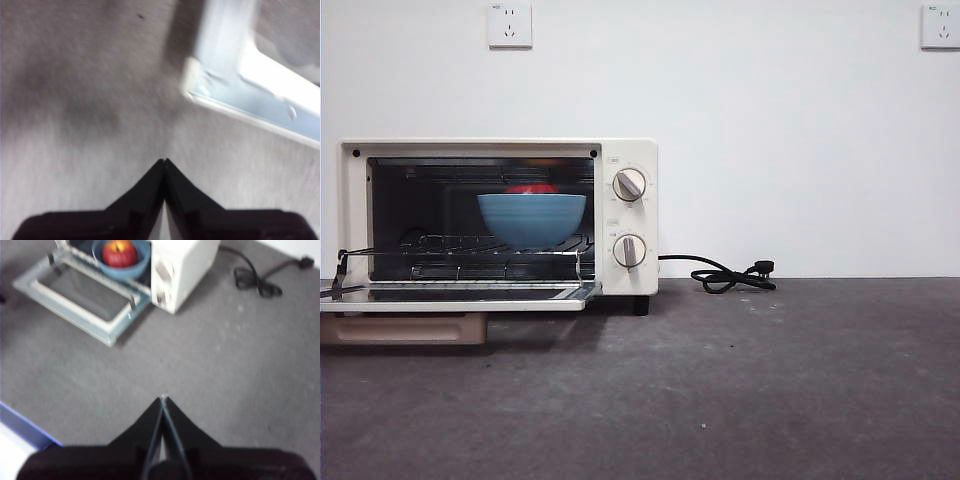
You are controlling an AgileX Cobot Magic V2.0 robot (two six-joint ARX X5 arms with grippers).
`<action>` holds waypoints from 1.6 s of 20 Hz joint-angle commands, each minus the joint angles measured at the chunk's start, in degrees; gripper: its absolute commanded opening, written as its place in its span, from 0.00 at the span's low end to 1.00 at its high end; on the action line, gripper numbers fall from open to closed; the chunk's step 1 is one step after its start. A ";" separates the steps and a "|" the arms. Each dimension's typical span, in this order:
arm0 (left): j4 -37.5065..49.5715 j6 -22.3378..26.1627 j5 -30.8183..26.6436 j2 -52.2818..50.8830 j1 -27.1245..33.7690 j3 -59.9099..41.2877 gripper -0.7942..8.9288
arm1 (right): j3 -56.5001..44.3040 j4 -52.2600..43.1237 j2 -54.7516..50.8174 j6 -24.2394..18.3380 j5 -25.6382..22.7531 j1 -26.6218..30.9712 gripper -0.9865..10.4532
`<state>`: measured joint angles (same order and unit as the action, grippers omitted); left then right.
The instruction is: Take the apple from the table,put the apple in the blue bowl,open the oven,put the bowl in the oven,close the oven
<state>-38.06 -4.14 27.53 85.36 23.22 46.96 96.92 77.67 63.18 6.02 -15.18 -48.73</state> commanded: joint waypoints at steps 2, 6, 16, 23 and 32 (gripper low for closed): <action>4.79 -3.54 5.84 3.17 1.33 -0.39 0.07 | -12.07 -3.52 -10.56 3.76 3.02 -0.07 0.08; 8.31 -5.99 5.88 4.90 2.34 -0.37 0.07 | -21.05 -5.81 -19.58 8.63 4.92 -0.07 0.08; 14.40 -9.81 12.35 6.69 2.67 -0.39 0.07 | -24.57 -5.81 -24.94 12.57 4.63 -0.07 0.08; 18.29 -13.86 22.36 6.69 2.67 -0.37 0.07 | -24.57 -5.97 -24.94 12.90 4.24 -0.07 0.08; 20.55 -20.39 30.01 6.62 2.56 6.01 0.07 | -24.57 -7.65 -24.92 12.92 4.24 -0.07 0.08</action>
<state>-18.33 -23.38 56.40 91.83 26.15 52.73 72.95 70.52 38.26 18.33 -10.70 -48.73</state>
